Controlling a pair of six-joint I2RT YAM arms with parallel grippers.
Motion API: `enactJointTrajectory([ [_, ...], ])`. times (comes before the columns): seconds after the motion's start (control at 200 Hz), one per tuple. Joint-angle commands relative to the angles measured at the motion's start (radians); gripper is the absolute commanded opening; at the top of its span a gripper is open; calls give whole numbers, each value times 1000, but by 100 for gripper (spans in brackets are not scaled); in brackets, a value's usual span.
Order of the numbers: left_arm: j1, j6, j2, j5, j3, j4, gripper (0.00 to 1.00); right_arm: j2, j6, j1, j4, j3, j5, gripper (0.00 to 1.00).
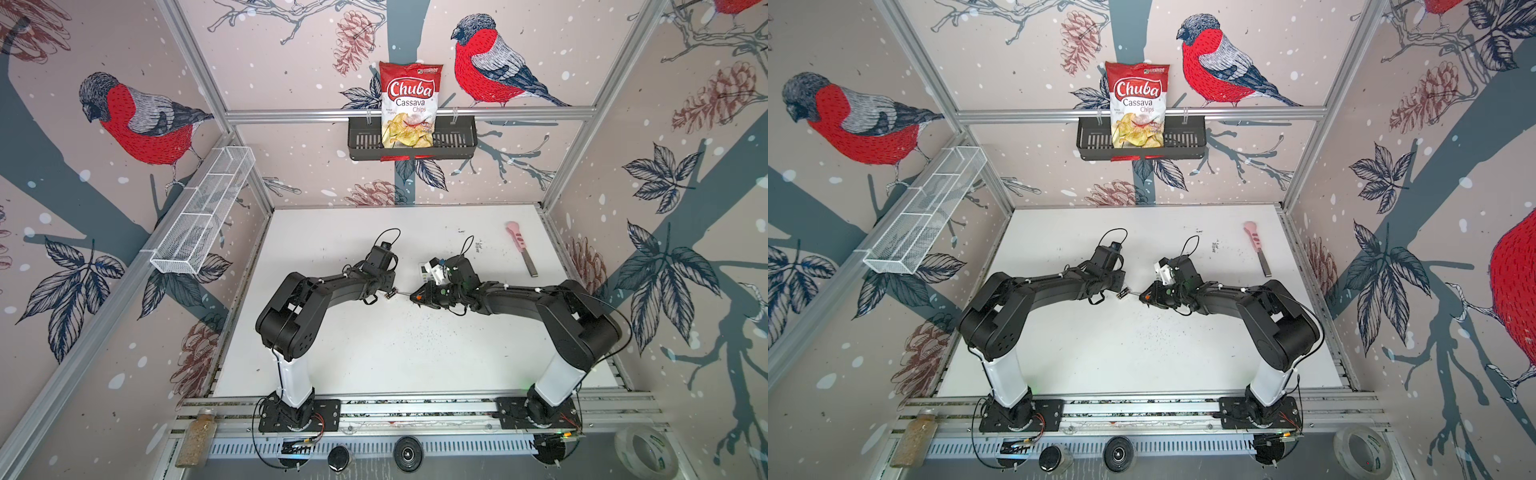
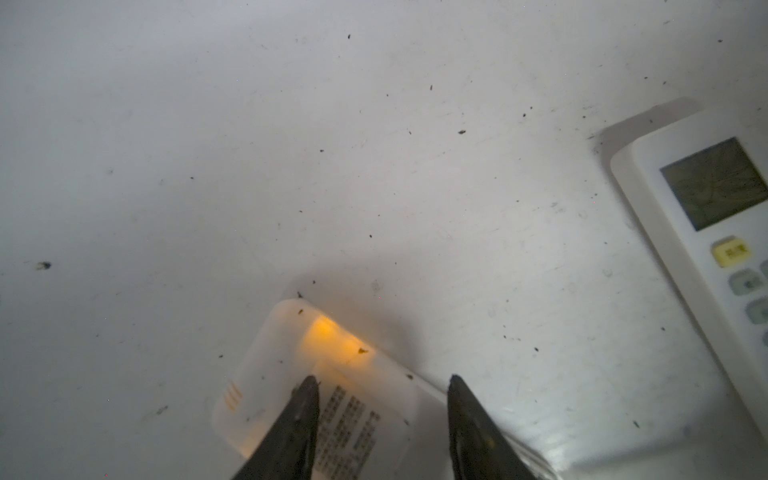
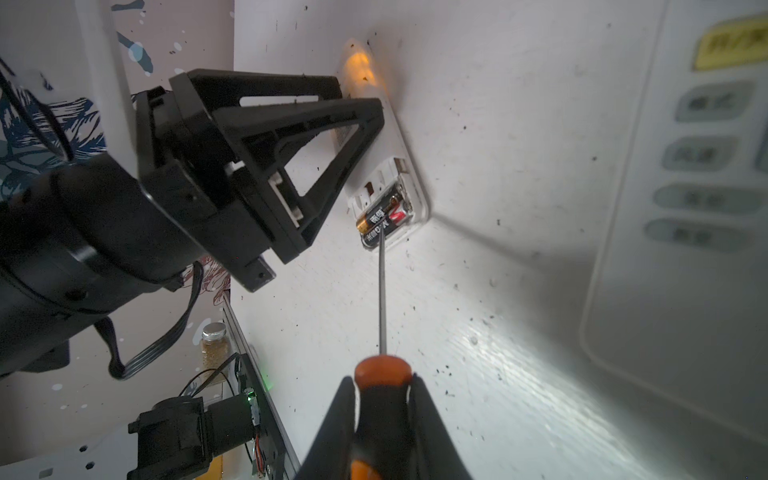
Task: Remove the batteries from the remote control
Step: 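Pry the first battery out with the screwdriver tip in the right gripper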
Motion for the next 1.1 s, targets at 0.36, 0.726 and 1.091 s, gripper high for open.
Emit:
enactJointTrajectory([
  [0.36,1,-8,15,55,-1,-142,49,-1,-30,2,-26,13,11,1],
  [0.726,2,-9,14,58,-5,-139,49,31,-24,4,-12,30,7,1],
  [1.091,1,-10,17,60,-7,-139,49,14,-27,5,-22,24,8,1],
])
